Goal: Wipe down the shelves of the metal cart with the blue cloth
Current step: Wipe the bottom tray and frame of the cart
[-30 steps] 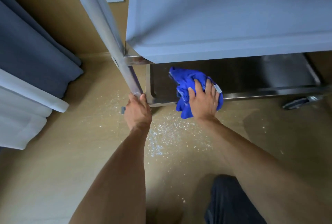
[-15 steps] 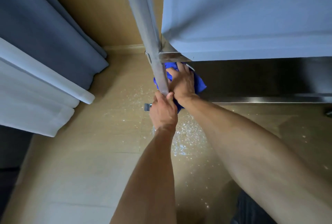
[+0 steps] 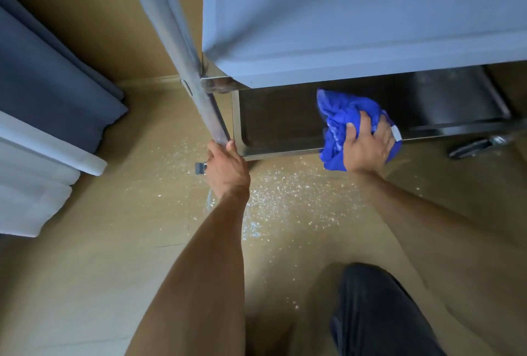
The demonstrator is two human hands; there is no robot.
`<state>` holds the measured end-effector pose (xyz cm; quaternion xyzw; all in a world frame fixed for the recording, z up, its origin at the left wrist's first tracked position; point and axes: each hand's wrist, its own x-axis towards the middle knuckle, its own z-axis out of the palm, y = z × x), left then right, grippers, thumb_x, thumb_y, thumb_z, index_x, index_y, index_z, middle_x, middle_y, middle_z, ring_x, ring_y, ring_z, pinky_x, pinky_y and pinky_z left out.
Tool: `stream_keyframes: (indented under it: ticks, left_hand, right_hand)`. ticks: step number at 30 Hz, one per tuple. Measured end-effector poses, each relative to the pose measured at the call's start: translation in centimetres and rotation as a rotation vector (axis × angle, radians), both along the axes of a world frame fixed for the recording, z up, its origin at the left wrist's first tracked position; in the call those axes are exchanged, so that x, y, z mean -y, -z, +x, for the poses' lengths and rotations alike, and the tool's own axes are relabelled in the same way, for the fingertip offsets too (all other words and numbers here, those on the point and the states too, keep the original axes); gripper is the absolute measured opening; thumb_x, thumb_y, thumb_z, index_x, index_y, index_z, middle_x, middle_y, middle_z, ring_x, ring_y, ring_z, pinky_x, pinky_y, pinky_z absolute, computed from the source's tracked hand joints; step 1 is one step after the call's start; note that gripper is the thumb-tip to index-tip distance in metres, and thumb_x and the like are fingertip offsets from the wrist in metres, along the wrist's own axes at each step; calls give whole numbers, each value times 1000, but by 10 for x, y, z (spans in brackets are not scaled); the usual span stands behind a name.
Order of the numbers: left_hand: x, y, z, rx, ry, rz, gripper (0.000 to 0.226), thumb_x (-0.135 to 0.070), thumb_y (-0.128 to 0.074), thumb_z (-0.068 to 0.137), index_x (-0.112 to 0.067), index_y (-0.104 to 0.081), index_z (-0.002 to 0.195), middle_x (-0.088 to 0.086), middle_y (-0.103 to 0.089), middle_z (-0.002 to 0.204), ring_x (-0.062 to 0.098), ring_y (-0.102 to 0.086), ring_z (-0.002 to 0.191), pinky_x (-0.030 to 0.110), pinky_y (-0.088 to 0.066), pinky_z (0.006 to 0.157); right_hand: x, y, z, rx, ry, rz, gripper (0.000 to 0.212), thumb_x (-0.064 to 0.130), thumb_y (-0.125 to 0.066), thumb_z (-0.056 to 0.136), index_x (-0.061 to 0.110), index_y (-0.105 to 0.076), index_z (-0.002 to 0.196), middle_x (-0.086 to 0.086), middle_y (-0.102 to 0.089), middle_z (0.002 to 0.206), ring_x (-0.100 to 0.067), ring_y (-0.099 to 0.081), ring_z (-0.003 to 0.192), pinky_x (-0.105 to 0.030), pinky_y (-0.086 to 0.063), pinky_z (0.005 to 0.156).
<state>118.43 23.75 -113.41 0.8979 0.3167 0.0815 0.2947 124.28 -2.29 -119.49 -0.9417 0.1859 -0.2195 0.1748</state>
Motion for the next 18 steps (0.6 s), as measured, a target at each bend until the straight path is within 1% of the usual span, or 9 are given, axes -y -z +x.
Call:
stream_keyframes:
  ticks: [2, 4, 6, 9, 11, 13, 14, 16, 18]
  left_hand:
    - [2, 1, 0, 6, -12, -6, 33, -41, -31, 104, -10, -41, 105, 17, -62, 107, 37, -63, 90, 35, -39, 68]
    - [3, 2, 0, 21, -13, -7, 32, -39, -30, 104, -9, -42, 107, 17, -63, 107, 37, -63, 90, 33, -38, 68]
    - [4, 1, 0, 23, -17, 3, 32, -38, -30, 104, -8, -42, 109, 17, -63, 106, 36, -62, 90, 33, -36, 67]
    - [6, 1, 1, 17, -43, 3, 34, -38, -31, 104, -6, -43, 111, 18, -63, 105, 36, -61, 92, 33, -33, 67]
    - [8, 2, 3, 18, -66, -20, 36, -39, -29, 104, -6, -42, 111, 19, -62, 106, 36, -60, 93, 34, -34, 68]
    - [8, 4, 5, 2, -101, -49, 37, -40, -28, 104, -6, -40, 112, 19, -62, 105, 36, -59, 93, 35, -34, 69]
    - [8, 5, 6, -6, -122, -50, 38, -41, -28, 104, -6, -40, 113, 19, -62, 104, 36, -59, 93, 36, -34, 69]
    - [8, 6, 6, -15, -144, -21, 39, -42, -26, 104, -7, -39, 113, 19, -62, 106, 35, -58, 93, 37, -35, 71]
    - [12, 8, 6, -13, -160, 4, 41, -44, -24, 104, -8, -39, 114, 17, -61, 111, 36, -58, 94, 37, -36, 71]
  right_hand:
    - [11, -2, 2, -23, -11, -8, 53, 48, -47, 92, 20, -56, 136, -27, -46, 143, -44, -45, 129, -52, -32, 109]
    - [0, 1, -5, -23, -136, -100, 65, 53, -50, 87, 21, -49, 143, -31, -40, 145, -45, -40, 133, -52, -30, 107]
    - [-28, 2, -14, -45, -297, -220, 76, 60, -50, 86, 21, -39, 150, -34, -36, 146, -46, -37, 134, -53, -31, 107]
    - [-94, -3, -21, -127, -481, -308, 84, 69, -38, 87, 21, -25, 155, -36, -29, 149, -48, -32, 137, -56, -31, 107]
    - [-146, -4, -26, -125, -583, -321, 78, 64, -34, 90, 22, -24, 155, -35, -29, 150, -48, -33, 137, -57, -32, 107]
    - [-181, -2, -27, -80, -611, -273, 59, 48, -34, 99, 24, -32, 152, -34, -35, 148, -46, -37, 135, -55, -35, 104]
    - [-189, 0, -27, -66, -595, -242, 52, 41, -34, 102, 24, -35, 151, -33, -37, 147, -46, -39, 134, -55, -35, 103]
    - [-188, 1, -29, -47, -579, -222, 47, 35, -34, 104, 24, -38, 150, -33, -38, 147, -45, -39, 135, -55, -34, 105]
    - [-174, 0, -33, -35, -630, -222, 50, 36, -21, 105, 25, -38, 151, -31, -35, 150, -44, -35, 139, -55, -29, 110]
